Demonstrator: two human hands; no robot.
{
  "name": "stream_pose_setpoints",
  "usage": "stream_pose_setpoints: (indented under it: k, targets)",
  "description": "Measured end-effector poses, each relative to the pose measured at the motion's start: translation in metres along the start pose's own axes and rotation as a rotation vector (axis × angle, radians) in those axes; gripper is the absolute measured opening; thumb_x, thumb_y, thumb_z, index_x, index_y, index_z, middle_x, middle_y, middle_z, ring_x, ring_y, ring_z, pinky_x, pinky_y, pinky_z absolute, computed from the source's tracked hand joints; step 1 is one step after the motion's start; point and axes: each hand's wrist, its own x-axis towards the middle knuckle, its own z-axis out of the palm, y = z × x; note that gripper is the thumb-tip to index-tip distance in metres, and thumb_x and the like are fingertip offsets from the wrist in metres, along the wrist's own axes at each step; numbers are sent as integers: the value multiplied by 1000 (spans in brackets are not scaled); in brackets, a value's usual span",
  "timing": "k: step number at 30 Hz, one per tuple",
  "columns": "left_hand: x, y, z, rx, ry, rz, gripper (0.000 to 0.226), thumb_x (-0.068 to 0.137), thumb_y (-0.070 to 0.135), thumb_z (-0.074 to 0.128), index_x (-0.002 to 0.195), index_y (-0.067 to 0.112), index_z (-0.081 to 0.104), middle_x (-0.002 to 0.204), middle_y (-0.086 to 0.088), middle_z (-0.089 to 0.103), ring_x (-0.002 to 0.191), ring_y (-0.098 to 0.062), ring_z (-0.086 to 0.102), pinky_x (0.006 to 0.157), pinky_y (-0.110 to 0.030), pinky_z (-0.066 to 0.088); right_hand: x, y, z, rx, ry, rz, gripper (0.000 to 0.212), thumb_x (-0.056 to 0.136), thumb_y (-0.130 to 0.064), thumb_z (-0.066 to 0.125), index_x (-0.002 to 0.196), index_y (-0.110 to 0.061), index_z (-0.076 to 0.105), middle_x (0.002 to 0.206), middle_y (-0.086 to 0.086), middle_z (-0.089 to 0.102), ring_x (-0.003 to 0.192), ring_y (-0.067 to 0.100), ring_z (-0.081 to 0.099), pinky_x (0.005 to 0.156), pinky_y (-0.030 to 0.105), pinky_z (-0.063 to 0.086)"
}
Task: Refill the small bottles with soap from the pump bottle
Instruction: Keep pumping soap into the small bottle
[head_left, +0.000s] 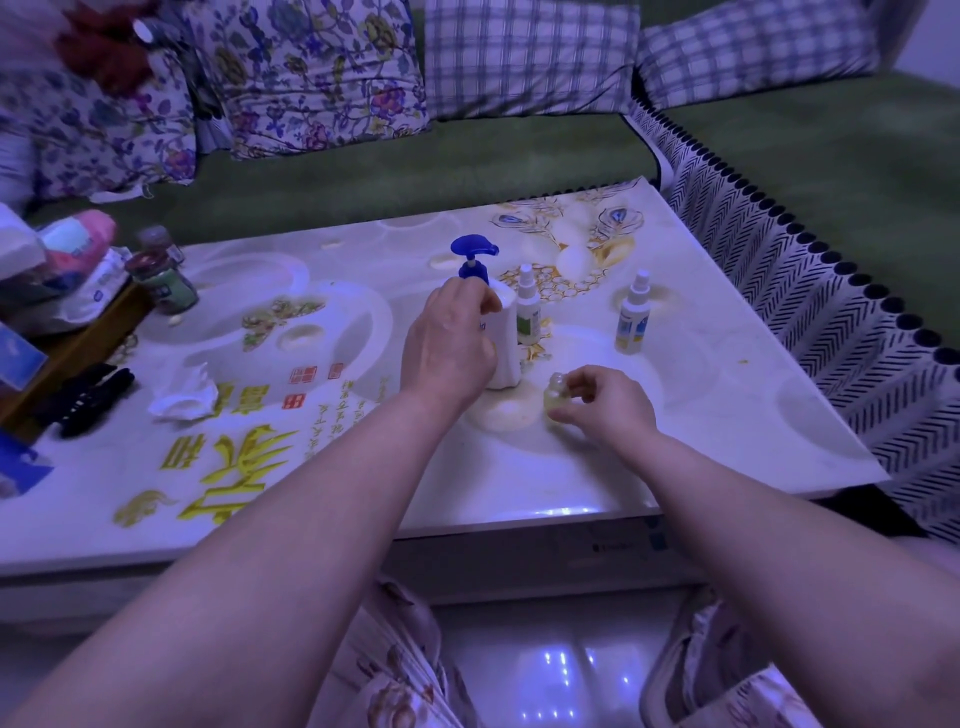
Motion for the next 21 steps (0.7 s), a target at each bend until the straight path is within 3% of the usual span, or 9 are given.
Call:
stream_pose_setpoints:
  k: [8, 12, 16, 21]
  targets:
    - [10, -1, -10, 24, 136, 29, 34, 75, -6, 45, 102, 10, 58, 106, -5, 58, 99, -26, 50, 68, -30, 36, 1, -30, -12, 133, 163, -124, 25, 70, -33, 76, 94, -31, 69, 90, -19, 70, 96, 8, 63, 89, 35, 51]
    - [23, -1, -19, 35, 233, 6, 47, 72, -1, 39, 112, 14, 57, 115, -3, 57, 106, -27, 48, 79, -34, 38, 6, -61, -17, 161, 213, -194, 31, 65, -35, 73, 96, -33, 70, 88, -19, 70, 100, 13, 62, 88, 38, 51]
    - [37, -3, -28, 127, 70, -62, 58, 80, -2, 46, 132, 22, 47, 135, 5, 48, 125, -20, 36, 93, -31, 29, 11, -85, -25, 136, 214, -180, 31, 69, -34, 74, 99, -37, 69, 90, -18, 68, 101, 12, 62, 89, 34, 50]
    - [47, -3, -31, 189, -50, -24, 55, 83, 0, 48, 132, 25, 48, 135, 10, 51, 128, -18, 34, 95, -34, 28, 15, -99, -26, 90, 189, -150, 39, 69, -36, 74, 108, -34, 71, 105, -13, 72, 106, 14, 63, 95, 42, 49]
